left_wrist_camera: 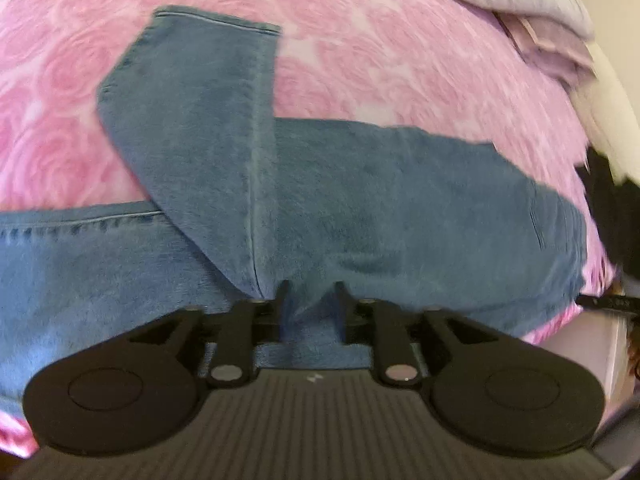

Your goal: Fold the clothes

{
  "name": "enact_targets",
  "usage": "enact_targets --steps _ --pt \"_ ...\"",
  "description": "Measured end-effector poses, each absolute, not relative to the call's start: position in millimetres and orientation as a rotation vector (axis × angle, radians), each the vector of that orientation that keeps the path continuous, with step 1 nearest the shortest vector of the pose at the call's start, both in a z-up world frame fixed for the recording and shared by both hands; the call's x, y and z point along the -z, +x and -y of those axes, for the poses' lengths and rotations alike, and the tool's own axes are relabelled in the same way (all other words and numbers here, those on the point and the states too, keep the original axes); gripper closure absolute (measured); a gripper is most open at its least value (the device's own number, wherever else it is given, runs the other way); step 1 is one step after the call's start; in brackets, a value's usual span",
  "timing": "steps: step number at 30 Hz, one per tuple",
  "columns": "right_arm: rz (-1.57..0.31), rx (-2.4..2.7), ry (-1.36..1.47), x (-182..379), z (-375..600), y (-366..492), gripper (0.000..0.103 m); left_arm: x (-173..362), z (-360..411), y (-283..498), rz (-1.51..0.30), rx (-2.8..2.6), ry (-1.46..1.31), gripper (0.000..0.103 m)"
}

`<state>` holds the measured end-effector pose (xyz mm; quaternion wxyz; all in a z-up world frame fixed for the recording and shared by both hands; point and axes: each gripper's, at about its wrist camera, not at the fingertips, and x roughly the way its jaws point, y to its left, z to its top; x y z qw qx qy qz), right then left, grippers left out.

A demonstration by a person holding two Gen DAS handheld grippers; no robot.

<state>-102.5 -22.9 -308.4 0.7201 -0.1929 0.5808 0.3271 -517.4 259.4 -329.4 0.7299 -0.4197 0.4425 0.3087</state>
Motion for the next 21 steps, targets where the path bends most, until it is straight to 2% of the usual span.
enact_targets --steps 7,15,16,18,21 --pt "-1.398 -0.448 0.172 318 87 -29 0.052 336 -246 -522 -0.950 -0.733 -0.959 0.065" --pt "-1.362 -0.392 0.456 334 124 5 0.052 368 -268 -499 -1.054 -0.962 -0.909 0.066" --pt "-1.355 -0.385 0.490 336 129 9 0.052 374 -268 -495 -1.079 -0.969 -0.874 0.067" --pt "-1.345 -0.388 0.534 344 132 16 0.052 382 -266 -490 -1.114 -0.988 -0.818 0.083" --pt "-1.328 -0.404 0.557 356 133 27 0.052 384 -262 -494 -1.096 -1.015 -0.781 0.096"
